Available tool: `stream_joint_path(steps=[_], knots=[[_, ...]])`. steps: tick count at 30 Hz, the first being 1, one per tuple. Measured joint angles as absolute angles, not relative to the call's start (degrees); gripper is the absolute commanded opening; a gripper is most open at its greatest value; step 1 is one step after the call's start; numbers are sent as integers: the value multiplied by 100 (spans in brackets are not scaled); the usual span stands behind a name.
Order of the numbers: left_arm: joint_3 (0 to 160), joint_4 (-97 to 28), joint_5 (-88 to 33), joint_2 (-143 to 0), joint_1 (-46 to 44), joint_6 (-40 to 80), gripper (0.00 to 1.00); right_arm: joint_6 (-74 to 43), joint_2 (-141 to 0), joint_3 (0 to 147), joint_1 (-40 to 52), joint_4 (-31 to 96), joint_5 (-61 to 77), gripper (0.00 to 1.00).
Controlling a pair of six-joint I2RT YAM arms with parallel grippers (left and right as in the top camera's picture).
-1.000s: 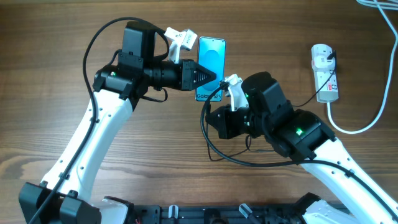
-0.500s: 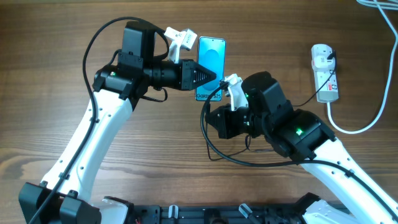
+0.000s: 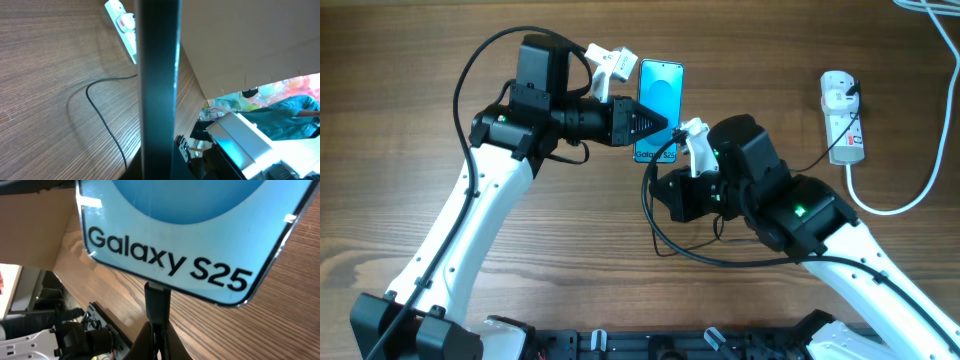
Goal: Plug charger to phone and switch on socket
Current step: 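Push the plug upward into the phone's bottom port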
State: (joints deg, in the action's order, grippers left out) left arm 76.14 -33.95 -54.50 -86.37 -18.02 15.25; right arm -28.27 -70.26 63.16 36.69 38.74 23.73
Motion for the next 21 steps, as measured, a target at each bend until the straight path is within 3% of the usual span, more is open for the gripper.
stream_joint_path(steps=[21], knots=[[7614, -3494, -5323, -8637, -1802, 1376, 4, -2827, -7216, 6431, 3699, 3940, 2305, 4]])
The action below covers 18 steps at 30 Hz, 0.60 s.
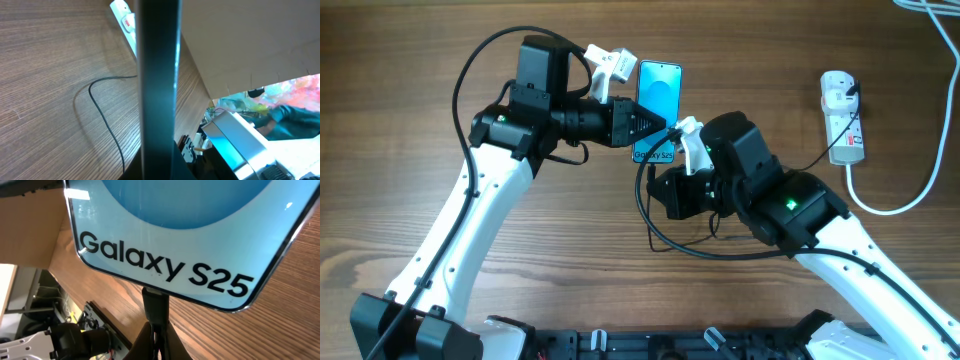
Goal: Plug charger to phone and switch on socket
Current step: 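Push the plug upward into the phone's bottom port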
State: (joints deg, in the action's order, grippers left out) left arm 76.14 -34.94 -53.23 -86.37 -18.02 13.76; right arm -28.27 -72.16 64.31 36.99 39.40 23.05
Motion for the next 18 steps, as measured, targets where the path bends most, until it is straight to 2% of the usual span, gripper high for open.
stream_joint_path(steps=[18], knots=[[7614, -3599, -5319, -8637, -1793, 1223, 4, -2827, -7251, 6532, 3732, 4025, 2307, 4]])
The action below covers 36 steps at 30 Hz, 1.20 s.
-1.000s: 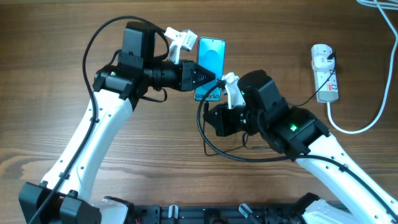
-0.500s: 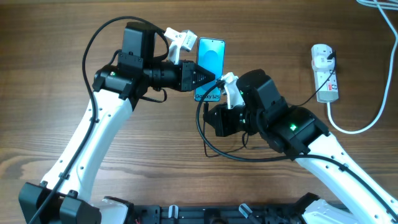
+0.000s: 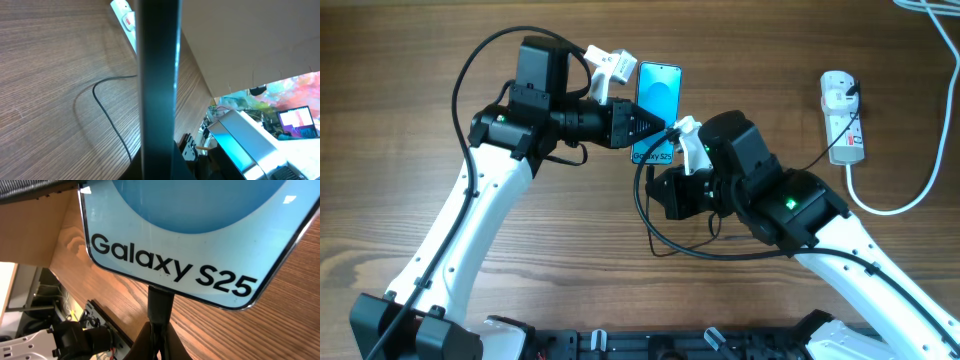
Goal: Plug charger to phone and switch on socket
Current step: 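Push the plug upward into the phone's bottom port, then open the right gripper and withdraw it to the right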
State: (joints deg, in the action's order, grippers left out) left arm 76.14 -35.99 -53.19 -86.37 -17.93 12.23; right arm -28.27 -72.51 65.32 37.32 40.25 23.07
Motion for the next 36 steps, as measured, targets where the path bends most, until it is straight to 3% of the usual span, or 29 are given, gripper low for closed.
stream_joint_path(steps=[12, 14, 17, 29, 33, 36], knots=[[7693, -3577, -5321, -8637, -1789, 1210, 4, -2792, -7308, 6884, 3782, 4364, 2047, 5], [7703, -3581, -5321, -8637, -1785, 1208, 4, -2714, -7308, 6895, 3787, 4368, 2027, 22], [7688, -3765, -5321, -8637, -1787, 1194, 4, -2657, -7308, 7028, 3745, 4239, 1793, 39], [7655, -3929, -4893, -8639, -1806, 1240, 4, -2628, -7308, 7185, 3693, 4477, 1428, 73], [7655, -4165, -4217, -8674, -1806, 1422, 4, -2786, -7308, 7188, 3693, 4694, 1417, 100], [7653, -4421, -3809, -8930, -1806, 1538, 4, -2847, -7308, 7188, 3693, 4764, 1389, 100]])
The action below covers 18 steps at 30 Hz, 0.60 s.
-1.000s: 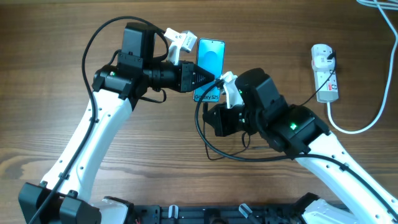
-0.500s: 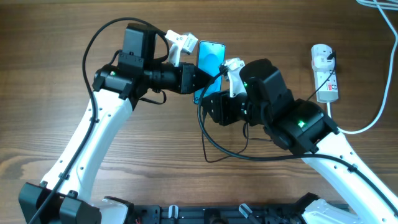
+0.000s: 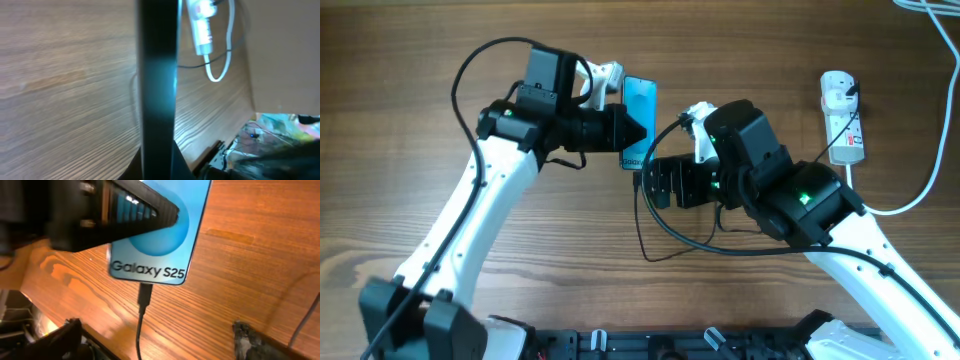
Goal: Plug charger to phone and switch on socket
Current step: 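Open the right gripper and withdraw it to the right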
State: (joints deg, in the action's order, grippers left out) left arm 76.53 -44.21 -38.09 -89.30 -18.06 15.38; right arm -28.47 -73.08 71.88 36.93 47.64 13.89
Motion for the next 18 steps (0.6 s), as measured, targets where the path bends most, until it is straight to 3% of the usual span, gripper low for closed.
stream_joint_path(steps=[6, 13, 18], knots=[[7644, -4565, -3616, -9515, -1806, 1579, 4, -2864, -7308, 7190, 3557, 5046, 1079, 100], [7644, -4560, -3583, -9710, -1806, 1579, 4, -2958, -7308, 7196, 2436, 5752, 921, 100], [7644, -4456, -3581, -9968, -1822, 1710, 4, -2976, -7308, 7196, 2257, 5881, 891, 100]])
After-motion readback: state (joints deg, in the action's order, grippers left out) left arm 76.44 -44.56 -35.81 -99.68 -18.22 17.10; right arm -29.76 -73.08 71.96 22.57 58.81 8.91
